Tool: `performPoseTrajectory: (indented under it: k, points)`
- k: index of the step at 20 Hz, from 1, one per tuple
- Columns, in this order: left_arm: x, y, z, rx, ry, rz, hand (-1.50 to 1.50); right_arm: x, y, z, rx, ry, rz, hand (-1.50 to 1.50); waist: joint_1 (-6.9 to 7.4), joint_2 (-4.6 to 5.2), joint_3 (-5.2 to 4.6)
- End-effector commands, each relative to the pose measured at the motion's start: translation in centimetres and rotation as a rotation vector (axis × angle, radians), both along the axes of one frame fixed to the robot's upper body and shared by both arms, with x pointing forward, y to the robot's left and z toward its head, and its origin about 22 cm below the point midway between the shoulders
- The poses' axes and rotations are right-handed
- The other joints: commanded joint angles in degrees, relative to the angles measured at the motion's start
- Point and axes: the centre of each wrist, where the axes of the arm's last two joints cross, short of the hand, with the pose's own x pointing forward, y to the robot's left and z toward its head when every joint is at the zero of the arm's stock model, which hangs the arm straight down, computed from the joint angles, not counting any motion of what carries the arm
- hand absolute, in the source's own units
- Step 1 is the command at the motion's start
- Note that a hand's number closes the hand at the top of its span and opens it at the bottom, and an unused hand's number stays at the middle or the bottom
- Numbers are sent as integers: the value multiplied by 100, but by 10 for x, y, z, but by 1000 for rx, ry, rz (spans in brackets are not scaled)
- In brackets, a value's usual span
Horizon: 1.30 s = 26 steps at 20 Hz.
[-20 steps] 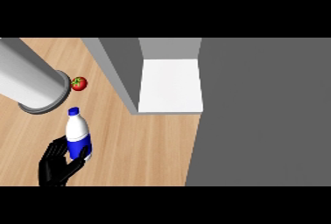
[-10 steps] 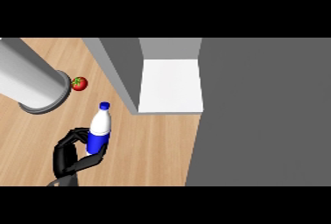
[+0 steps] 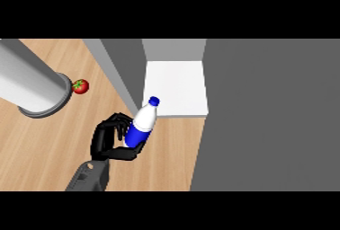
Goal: Pick up the bottled water, place it into the cabinet and close the cabinet
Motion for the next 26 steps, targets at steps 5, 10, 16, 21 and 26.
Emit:
performPoseTrajectory:
  k: [5, 10, 16, 21, 26]
  points:
    - [10, -41, 37, -128, 18, -111, 150, -24, -16, 8, -27, -41, -34, -150, 17, 6, 4]
    - [27, -87, 92, -158, 12, -117, 150, -22, -1, 14, -8, -43, -40, -150, 21, -1, -4]
    - [31, -122, 109, -158, 44, -105, 150, -22, -16, 19, -4, -59, -56, -150, -14, 22, -2]
    - [46, -133, 124, -85, 52, -72, 150, -35, -19, 23, -26, -36, -28, -150, -24, 18, -2]
    - [77, -144, 144, -40, 68, -38, 150, -10, -13, 10, -25, -36, -26, -150, -10, 37, -1]
